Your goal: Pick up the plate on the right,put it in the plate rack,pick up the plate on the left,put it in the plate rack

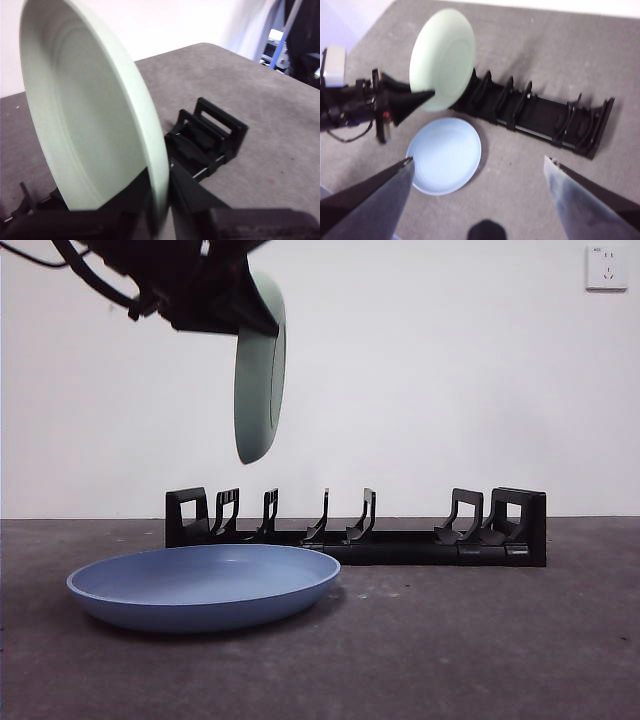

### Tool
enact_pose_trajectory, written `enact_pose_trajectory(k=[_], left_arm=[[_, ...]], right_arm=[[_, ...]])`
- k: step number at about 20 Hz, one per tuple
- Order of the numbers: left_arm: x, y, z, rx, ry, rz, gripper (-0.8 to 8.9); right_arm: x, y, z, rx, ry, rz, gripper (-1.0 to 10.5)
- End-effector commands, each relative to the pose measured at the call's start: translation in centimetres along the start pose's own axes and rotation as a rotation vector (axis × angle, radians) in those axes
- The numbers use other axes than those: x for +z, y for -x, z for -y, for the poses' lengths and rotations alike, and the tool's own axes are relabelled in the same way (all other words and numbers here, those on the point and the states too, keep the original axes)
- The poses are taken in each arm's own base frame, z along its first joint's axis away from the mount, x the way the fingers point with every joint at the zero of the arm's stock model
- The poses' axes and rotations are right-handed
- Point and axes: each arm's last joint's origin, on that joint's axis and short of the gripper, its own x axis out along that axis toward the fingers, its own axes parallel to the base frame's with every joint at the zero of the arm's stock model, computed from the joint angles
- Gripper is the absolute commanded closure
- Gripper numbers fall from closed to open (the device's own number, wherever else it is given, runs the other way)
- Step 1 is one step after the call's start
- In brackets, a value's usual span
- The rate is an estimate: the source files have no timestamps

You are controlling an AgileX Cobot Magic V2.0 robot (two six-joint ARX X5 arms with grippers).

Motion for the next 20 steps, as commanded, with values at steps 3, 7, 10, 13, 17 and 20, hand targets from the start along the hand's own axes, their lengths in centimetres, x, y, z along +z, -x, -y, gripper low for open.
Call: enact_pose_trajectory(k=[3, 7, 10, 13, 17, 20], left_arm=[[-0.9, -1.5, -1.2, 0.029, 0.011, -0.002, 8.22], [-2.5, -3.0, -2.2, 0.052, 0.027, -0.057, 8.22], [-3.9, -4.1, -2.8, 0.057, 0.031, -0.110, 8.22], [-4.7, -4.6, -2.9, 0.062, 0.036, -0.136, 8.22], [-4.7, -4.6, -3.0, 0.065, 0.008, -0.141, 8.13], [-5.0, -4.6, -3.1, 0.065, 0.004, -0.169, 7.13]], right_arm=[[-1.6, -1.4, 0.4, 0.002, -0.025, -0.096, 5.1], [-3.5, -3.5, 1.2, 0.001, -0.036, -0.199, 5.1], [-4.4, -5.0, 1.7, 0.002, -0.046, -0.250, 5.0], [-4.8, -6.0, 2.0, 0.002, -0.051, -0.264, 5.1], [-5.3, -6.6, 2.2, 0.004, -0.050, -0.289, 5.1], [-5.3, -6.6, 2.2, 0.005, -0.046, -0.287, 5.1]])
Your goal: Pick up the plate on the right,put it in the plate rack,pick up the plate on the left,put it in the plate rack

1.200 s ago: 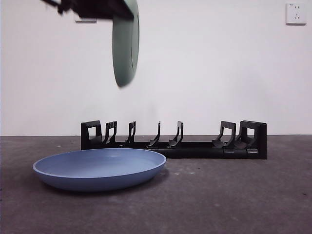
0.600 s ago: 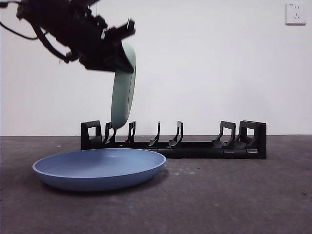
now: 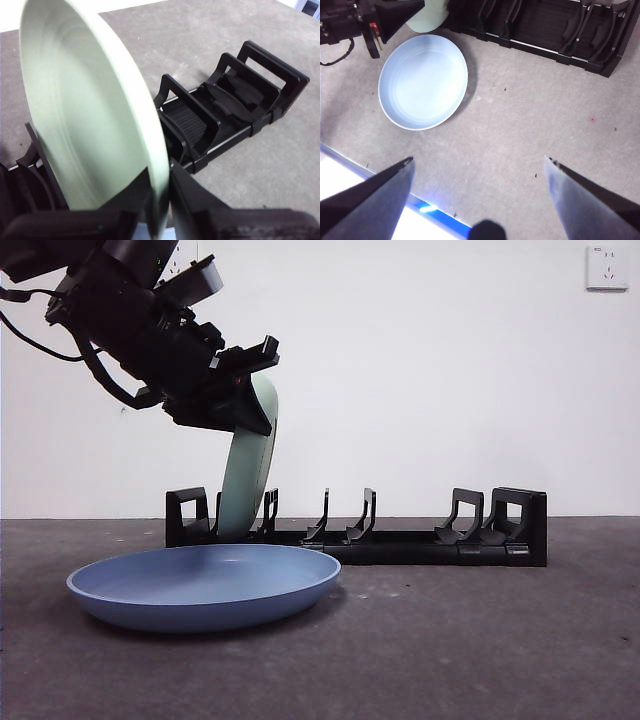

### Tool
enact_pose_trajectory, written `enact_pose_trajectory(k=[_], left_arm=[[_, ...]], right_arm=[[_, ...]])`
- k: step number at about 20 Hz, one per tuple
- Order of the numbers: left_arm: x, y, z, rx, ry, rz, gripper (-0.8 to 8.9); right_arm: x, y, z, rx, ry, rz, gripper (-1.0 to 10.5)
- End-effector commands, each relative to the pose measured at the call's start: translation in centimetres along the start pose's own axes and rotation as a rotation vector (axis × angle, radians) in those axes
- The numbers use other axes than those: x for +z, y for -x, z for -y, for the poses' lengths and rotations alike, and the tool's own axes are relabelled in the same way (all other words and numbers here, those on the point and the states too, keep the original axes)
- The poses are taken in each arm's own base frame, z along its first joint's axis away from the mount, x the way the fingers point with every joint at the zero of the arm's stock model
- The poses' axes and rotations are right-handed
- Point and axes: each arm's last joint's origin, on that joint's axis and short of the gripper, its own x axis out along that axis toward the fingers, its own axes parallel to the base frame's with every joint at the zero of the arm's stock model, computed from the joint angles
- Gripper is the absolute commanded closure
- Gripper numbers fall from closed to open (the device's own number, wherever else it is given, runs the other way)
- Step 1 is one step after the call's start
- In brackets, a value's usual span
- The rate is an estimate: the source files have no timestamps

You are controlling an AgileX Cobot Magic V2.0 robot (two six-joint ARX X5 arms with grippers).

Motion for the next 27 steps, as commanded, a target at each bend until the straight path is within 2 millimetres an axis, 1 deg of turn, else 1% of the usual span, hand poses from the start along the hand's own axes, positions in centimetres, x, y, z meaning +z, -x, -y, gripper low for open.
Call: enact_pose_trajectory(k=[1, 2, 7, 9, 11, 14, 16, 18, 20, 22, 24, 25, 27], left_arm=[[-0.2, -0.1, -0.2, 0.003, -0.028, -0.016, 6.44], [-0.2, -0.1, -0.2, 0.003, -0.032, -0.019, 5.87], [-0.1, 0.1, 0.0, -0.025, -0.030, -0.020, 5.84], [0.4, 0.7, 0.3, -0.058, -0.034, -0.004, 5.84], [1.3, 1.8, 0.5, -0.059, -0.043, 0.020, 5.84], [2.8, 4.6, 1.0, -0.060, -0.058, 0.057, 5.83], [3.8, 7.3, 1.5, -0.059, -0.107, 0.069, 5.77], [4.5, 10.6, 2.1, -0.062, -0.167, 0.075, 4.70], [4.5, 14.3, 2.9, -0.070, -0.279, 0.055, 3.98], [4.0, 17.7, 3.6, -0.082, -0.403, 0.022, 3.99], [3.2, 20.7, 4.2, -0.093, -0.507, -0.003, 3.99], [2.8, 21.8, 4.4, -0.093, -0.532, -0.011, 3.99], [2.0, 23.7, 4.6, -0.064, -0.558, -0.042, 3.99]], right_arm=[[0.0, -0.1, 0.0, 0.004, 0.014, 0.001, 5.1], [-0.1, -0.1, 0.0, 0.004, 0.015, 0.000, 5.1], [-0.1, -0.1, 0.0, 0.004, 0.017, 0.000, 5.1], [0.0, -0.2, 0.0, 0.004, 0.017, -0.001, 5.1], [0.0, -0.2, 0.0, 0.004, 0.017, 0.000, 5.1], [0.2, -0.2, 0.0, 0.003, 0.023, 0.020, 5.1], [0.5, -0.4, 0.1, 0.004, 0.021, 0.029, 5.1], [1.0, -1.2, 0.3, 0.025, 0.007, 0.023, 5.1], [1.9, -2.7, 0.1, 0.055, 0.012, 0.003, 5.1], [2.9, -4.9, -0.4, 0.079, 0.022, -0.023, 5.1], [4.0, -8.0, -1.2, 0.103, 0.037, -0.066, 5.1], [4.4, -9.6, -1.6, 0.114, 0.045, -0.090, 5.1], [5.0, -13.3, -2.5, 0.079, 0.069, -0.144, 5.1]])
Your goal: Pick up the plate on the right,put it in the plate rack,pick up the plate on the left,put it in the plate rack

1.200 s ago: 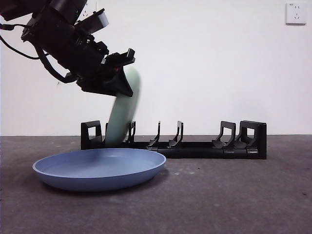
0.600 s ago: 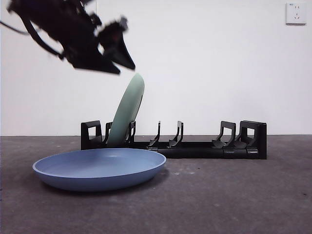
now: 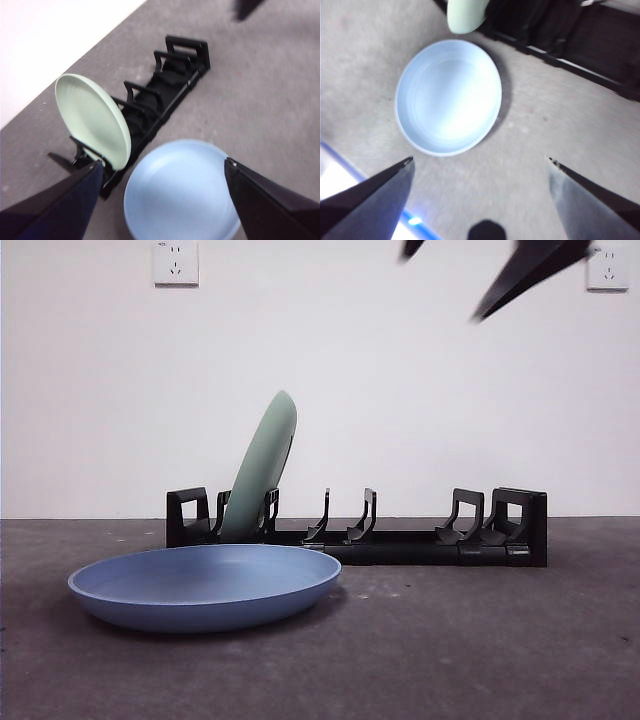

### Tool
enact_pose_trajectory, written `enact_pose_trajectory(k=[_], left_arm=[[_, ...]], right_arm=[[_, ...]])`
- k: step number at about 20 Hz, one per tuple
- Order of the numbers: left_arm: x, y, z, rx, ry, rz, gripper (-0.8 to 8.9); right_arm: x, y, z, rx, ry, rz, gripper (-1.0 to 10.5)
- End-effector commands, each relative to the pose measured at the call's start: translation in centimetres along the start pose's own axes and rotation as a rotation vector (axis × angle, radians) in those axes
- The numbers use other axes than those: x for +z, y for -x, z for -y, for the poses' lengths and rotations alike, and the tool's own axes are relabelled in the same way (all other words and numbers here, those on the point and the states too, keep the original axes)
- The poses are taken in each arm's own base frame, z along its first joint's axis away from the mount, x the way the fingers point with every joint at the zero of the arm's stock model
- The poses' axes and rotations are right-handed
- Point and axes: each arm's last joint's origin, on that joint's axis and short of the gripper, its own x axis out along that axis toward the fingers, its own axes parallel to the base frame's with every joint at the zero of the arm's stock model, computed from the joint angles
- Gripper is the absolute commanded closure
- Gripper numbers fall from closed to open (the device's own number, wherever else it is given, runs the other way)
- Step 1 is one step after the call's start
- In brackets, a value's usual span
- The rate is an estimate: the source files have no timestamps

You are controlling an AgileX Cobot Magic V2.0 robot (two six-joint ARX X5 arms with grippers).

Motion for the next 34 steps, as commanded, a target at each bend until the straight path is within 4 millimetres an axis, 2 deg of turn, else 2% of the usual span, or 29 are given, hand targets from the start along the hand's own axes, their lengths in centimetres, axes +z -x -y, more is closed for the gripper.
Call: enact_pose_trajectory(k=[1, 5, 7, 11, 14, 17, 18, 20, 22, 23, 29, 31, 34], left_arm=[[-0.7, 1.7, 0.7, 0.028, -0.068, -0.049, 3.99], [-1.5, 3.3, 1.4, 0.037, -0.093, -0.093, 3.99], [-1.7, 3.4, 1.6, 0.025, -0.096, -0.108, 3.98], [-1.8, 3.3, 1.7, 0.007, -0.129, -0.123, 3.98], [-1.8, 3.2, 1.7, 0.000, -0.153, -0.130, 3.98], [-1.8, 3.0, 1.7, -0.005, -0.154, -0.139, 3.98], [-1.9, 2.9, 1.7, -0.011, -0.162, -0.151, 3.98], [-2.0, 2.6, 1.7, -0.026, -0.178, -0.173, 3.98], [-1.9, 2.4, 1.8, -0.036, -0.187, -0.173, 3.98], [-1.9, 2.4, 1.9, -0.035, -0.196, -0.176, 3.98], [-1.9, 1.1, 2.4, -0.085, -0.270, -0.239, 3.63], [-1.7, 0.6, 2.7, -0.098, -0.293, -0.255, 3.63], [-1.6, -0.1, 3.3, -0.110, -0.354, -0.281, 3.63]], right_arm=[[0.8, -4.8, -0.3, -0.047, -0.005, -0.090, 5.1], [1.2, -12.2, -0.1, -0.062, -0.017, -0.213, 5.1], [1.0, -15.4, 0.2, -0.087, -0.024, -0.251, 5.1], [0.4, -19.8, 0.6, -0.117, -0.047, -0.302, 5.1], [0.1, -21.6, 0.8, -0.125, -0.064, -0.323, 5.1], [-0.2, -22.3, 1.0, -0.139, -0.074, -0.336, 5.4], [-0.4, -22.8, 1.1, -0.145, -0.074, -0.348, 6.3], [-0.6, -23.3, 1.1, -0.146, -0.075, -0.364, 7.3], [-0.6, -23.5, 0.8, -0.142, -0.065, -0.358, 9.3], [-0.5, -23.5, 0.7, -0.137, -0.058, -0.348, 9.6], [-0.4, -22.9, 0.4, -0.125, -0.054, -0.341, 9.6], [0.1, -21.5, -0.1, -0.118, -0.037, -0.311, 9.6], [0.9, -18.4, -0.9, -0.106, -0.013, -0.257, 9.6]])
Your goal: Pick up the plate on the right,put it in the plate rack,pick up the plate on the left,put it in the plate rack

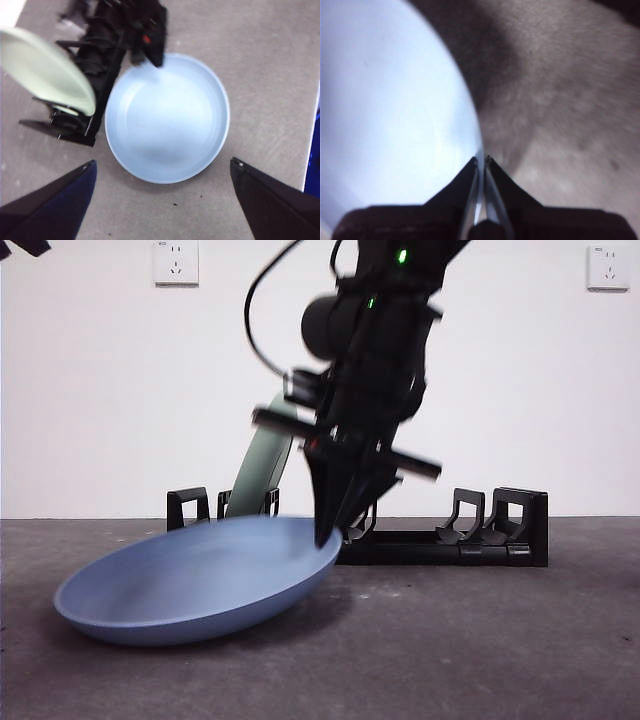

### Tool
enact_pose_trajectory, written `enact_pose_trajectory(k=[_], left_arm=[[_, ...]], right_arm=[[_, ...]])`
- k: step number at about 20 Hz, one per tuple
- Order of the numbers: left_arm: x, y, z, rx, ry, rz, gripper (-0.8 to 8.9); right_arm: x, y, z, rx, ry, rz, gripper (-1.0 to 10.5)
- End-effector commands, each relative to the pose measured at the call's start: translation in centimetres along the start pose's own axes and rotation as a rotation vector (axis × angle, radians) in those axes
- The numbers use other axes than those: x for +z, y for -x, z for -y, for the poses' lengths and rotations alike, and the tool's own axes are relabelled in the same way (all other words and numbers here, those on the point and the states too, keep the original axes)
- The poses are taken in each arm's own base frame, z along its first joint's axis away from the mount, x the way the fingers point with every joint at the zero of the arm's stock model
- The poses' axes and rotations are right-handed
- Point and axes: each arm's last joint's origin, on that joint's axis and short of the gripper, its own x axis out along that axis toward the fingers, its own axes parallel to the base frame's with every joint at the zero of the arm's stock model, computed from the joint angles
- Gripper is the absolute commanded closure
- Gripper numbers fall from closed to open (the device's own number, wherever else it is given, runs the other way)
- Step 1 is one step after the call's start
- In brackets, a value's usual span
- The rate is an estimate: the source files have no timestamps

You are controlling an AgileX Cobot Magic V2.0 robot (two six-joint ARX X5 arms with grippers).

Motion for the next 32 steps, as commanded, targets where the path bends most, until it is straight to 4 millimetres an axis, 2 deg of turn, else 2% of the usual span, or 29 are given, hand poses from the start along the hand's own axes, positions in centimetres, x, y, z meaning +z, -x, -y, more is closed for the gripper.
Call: enact_pose_trajectory(k=[1, 7, 11, 14, 17, 21, 22, 24, 28, 32], left_arm=[[0.4, -0.4, 0.3, -0.004, -0.067, -0.013, 3.63], [1.5, -0.8, 1.6, 0.013, -0.294, -0.042, 3.63], [2.3, -1.0, 2.7, 0.045, -0.491, -0.074, 3.63], [3.3, -1.7, 3.4, 0.065, -0.605, -0.083, 3.63], [4.6, -3.2, 3.7, 0.117, -0.684, -0.115, 3.63], [5.5, -5.1, 3.8, 0.150, -0.723, -0.166, 3.80], [5.6, -5.4, 3.9, 0.145, -0.727, -0.176, 4.18], [5.6, -5.6, 3.9, 0.140, -0.730, -0.180, 6.01], [5.6, -5.5, 4.0, 0.141, -0.727, -0.175, 7.99], [5.7, -5.5, 4.1, 0.127, -0.732, -0.161, 8.22]], right_arm=[[-0.5, 2.5, -0.5, -0.004, 0.039, 0.036, 9.6], [-2.3, 9.6, -0.6, 0.025, 0.041, 0.129, 9.6], [-3.6, 13.0, 0.1, 0.081, 0.016, 0.155, 9.6], [-4.5, 14.6, 0.2, 0.151, 0.004, 0.153, 9.6], [-5.2, 15.5, 0.0, 0.211, 0.005, 0.134, 9.6], [-5.6, 15.6, 0.0, 0.227, 0.000, 0.104, 9.6], [-5.6, 15.6, 0.0, 0.227, 0.000, 0.105, 9.6], [-5.5, 15.6, 0.0, 0.213, -0.005, 0.107, 9.6], [-5.5, 15.7, 0.7, 0.199, -0.026, 0.115, 9.6], [-5.4, 15.7, 0.8, 0.201, -0.027, 0.118, 9.6]])
